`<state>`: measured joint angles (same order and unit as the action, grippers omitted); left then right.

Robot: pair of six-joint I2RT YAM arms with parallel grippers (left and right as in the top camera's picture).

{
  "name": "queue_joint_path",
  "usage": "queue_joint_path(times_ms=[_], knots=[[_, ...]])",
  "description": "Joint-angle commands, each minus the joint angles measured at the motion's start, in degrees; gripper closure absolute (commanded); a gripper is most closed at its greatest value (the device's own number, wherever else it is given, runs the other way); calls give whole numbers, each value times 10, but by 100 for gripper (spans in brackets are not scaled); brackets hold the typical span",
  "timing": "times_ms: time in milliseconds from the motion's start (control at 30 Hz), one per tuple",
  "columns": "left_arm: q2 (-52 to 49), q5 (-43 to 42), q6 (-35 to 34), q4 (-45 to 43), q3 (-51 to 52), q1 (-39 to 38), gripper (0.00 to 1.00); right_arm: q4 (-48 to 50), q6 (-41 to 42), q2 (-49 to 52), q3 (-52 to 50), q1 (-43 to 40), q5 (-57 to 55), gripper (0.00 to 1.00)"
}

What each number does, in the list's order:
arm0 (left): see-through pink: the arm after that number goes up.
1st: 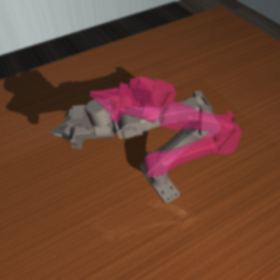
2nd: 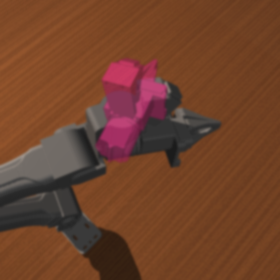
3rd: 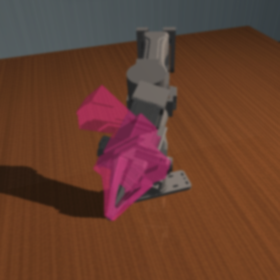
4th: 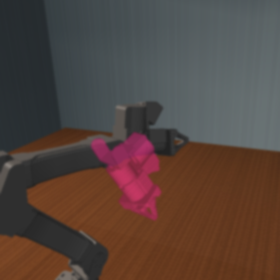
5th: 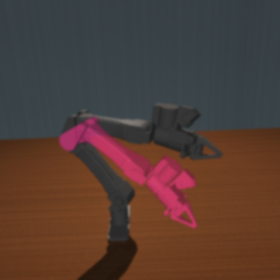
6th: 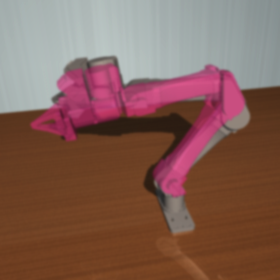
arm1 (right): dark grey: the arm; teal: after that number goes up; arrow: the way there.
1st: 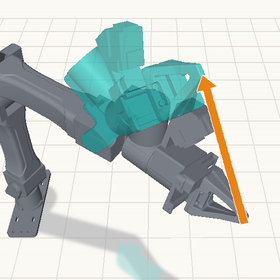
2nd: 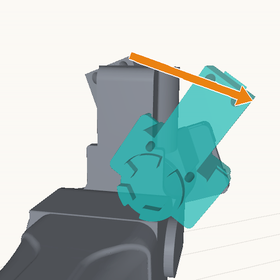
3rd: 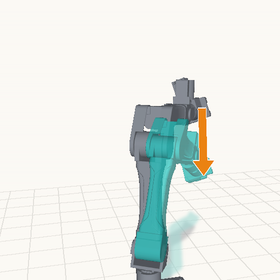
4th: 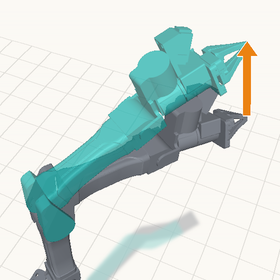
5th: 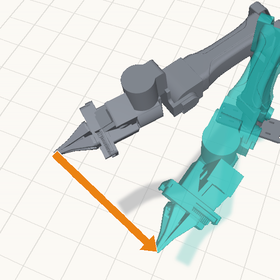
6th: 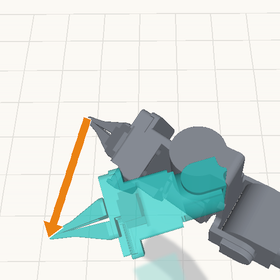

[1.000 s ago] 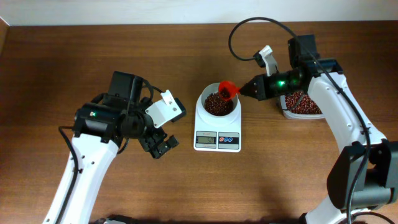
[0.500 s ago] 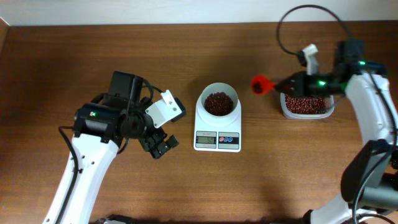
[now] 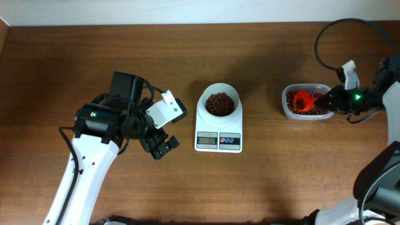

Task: Scoop and weigh 50g on scale
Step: 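Move the scoop back right over the bean tub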

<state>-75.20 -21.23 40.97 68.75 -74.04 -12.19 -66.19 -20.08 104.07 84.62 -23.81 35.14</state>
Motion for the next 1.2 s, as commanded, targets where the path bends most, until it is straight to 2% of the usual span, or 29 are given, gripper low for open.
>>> queue_joint_path(times_ms=[0, 100, 300, 500, 933, 1067, 1167], knots=[[10, -8, 5, -1, 2, 2, 1, 9, 39, -17, 15, 25, -99, 96], [10, -8, 5, -1, 2, 2, 1, 22, 46, -18, 22, 54, -133, 96], [10, -8, 5, -1, 2, 2, 1, 25, 113, -18, 49, 118, -273, 96], [10, -8, 5, -1, 2, 2, 1, 25, 123, -18, 61, 165, -400, 96], [10, -8, 5, -1, 2, 2, 1, 30, 122, -18, 66, 167, -476, 96], [10, -8, 5, -1, 2, 2, 1, 27, 122, -19, 117, 167, -476, 96], [10, -8, 5, -1, 2, 2, 1, -2, 84, -19, 171, 167, -477, 96]])
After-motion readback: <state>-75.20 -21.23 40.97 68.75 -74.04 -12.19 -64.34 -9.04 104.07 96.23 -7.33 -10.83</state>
